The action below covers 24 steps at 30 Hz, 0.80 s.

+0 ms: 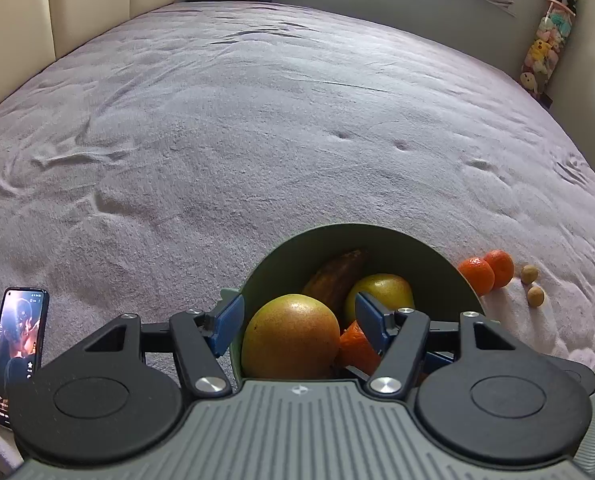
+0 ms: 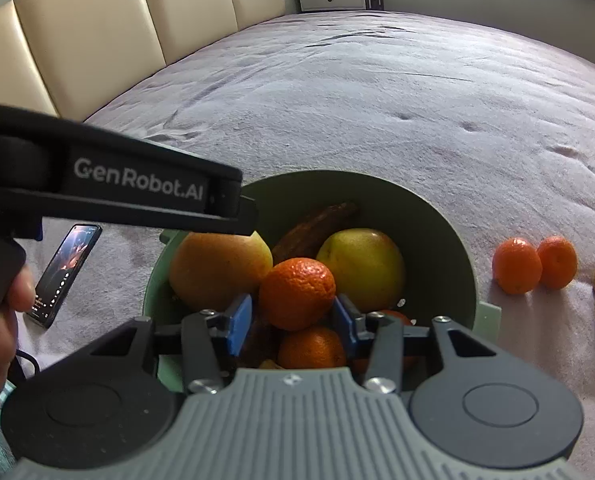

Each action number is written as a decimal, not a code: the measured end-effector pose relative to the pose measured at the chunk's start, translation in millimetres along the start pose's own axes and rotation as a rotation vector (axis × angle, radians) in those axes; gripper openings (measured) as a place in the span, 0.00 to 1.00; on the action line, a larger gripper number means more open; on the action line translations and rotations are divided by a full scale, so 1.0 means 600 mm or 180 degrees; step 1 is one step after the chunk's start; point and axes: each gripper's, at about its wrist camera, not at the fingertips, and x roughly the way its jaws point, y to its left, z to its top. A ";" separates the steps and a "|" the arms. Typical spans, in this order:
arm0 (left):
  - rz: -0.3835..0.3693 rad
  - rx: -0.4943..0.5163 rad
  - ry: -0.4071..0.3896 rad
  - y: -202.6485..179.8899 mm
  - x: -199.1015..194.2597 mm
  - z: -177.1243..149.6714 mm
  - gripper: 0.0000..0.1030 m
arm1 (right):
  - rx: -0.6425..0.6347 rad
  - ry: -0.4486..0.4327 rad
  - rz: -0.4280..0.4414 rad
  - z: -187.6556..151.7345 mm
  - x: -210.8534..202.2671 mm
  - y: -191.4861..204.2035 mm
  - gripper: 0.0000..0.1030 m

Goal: Organize fruits
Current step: 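Open the left tool to drop the pear while the right tool releases the mandarin, then move both tools back toward the remaining mandarins and small tan fruits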

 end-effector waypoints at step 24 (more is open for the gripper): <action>-0.0120 0.0295 -0.0135 -0.075 -0.026 0.000 0.73 | 0.0331 -0.0398 -0.0774 0.004 -0.109 -0.079 0.85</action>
